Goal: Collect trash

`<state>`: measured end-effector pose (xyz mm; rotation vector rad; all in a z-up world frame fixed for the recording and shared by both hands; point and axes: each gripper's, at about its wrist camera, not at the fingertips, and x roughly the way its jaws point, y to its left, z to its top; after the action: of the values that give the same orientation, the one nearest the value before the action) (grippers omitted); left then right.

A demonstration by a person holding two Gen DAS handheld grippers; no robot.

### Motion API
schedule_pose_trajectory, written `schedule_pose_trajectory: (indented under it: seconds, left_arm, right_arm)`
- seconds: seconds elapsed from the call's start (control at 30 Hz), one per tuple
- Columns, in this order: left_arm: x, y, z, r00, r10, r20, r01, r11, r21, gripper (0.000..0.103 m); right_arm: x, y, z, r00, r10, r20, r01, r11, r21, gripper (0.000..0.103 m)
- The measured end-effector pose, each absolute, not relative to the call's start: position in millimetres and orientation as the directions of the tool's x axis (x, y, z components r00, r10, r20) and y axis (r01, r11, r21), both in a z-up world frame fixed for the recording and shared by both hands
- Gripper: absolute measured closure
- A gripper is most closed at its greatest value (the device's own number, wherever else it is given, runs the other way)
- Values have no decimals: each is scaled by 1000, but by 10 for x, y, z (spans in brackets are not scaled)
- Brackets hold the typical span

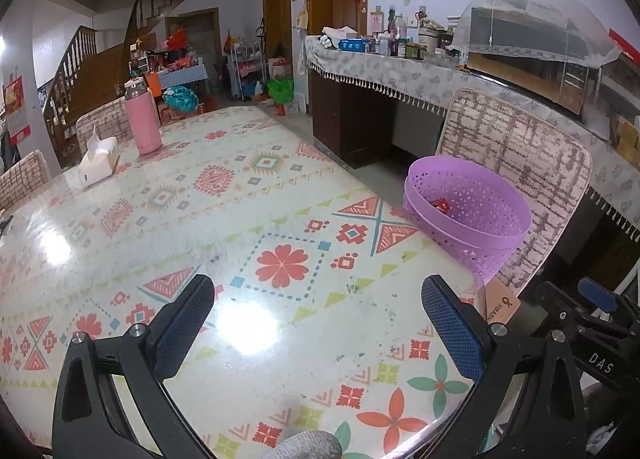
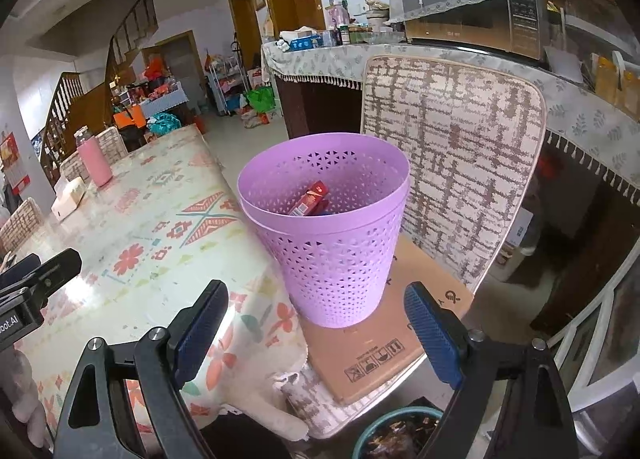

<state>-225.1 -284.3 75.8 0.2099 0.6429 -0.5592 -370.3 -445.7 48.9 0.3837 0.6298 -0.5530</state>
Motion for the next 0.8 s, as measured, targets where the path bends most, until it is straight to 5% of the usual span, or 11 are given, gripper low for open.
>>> schedule_pose_trajectory:
  seconds: [0.8]
  left_arm:
    - [-2228,-2867,701,630,-428,-648,566,824,6,0]
  right_arm:
    - [-3717,-4474,434,664,-364,-653,599,781,174,10]
